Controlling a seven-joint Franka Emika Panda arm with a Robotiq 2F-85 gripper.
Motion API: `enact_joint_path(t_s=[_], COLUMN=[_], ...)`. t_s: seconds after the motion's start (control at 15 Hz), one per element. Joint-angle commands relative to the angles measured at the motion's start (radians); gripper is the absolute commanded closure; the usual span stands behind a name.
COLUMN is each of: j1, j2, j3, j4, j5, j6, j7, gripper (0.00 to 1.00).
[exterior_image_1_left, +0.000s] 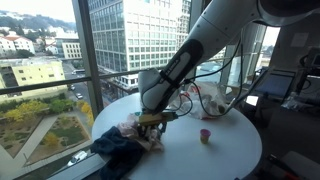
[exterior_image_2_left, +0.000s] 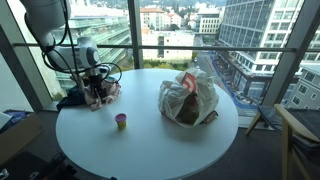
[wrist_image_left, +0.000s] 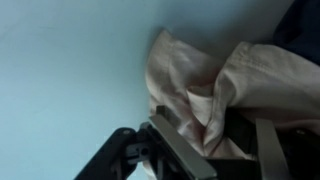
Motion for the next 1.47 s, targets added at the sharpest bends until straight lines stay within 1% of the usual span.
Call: enact_joint_path(t_s=[0.0, 0.07, 0.13, 0.27, 0.4, 0.53, 0.73, 0.93, 1.07, 1.27, 1.4], j1=[-0.011, -0.012, -0.013, -0.008, 0.004, 0.007, 0.015, 0.037, 0.04, 0.032, 0.049], j2=[0.007, 0.007, 0.007, -0.004, -0.029, -0.048, -0.077, -0.107, -0.122, -0.137, -0.152], j3=[-0.001, -0.002, -0.002, -0.008, -0.019, -0.023, -0.034, -0.067, -0.078, -0.075, -0.097], j4=[0.0, 0.0, 0.001, -0.001, -0.01, -0.012, -0.016, -0.013, -0.007, -0.004, 0.0], j5=[0.04, 0.046, 0.051, 0.056, 0.048, 0.046, 0.037, 0.01, -0.005, -0.014, -0.063], j6=[0.01, 0.01, 0.006, -0.013, -0.026, -0.03, -0.034, -0.064, -0.116, -0.17, -0.234], j7=[-0.04, -0.042, -0.043, -0.027, -0.013, -0.005, 0.016, 0.07, 0.095, 0.127, 0.182], gripper=[0.69, 0.78, 0.84, 0.89, 0.92, 0.87, 0.86, 0.86, 0.86, 0.87, 0.86])
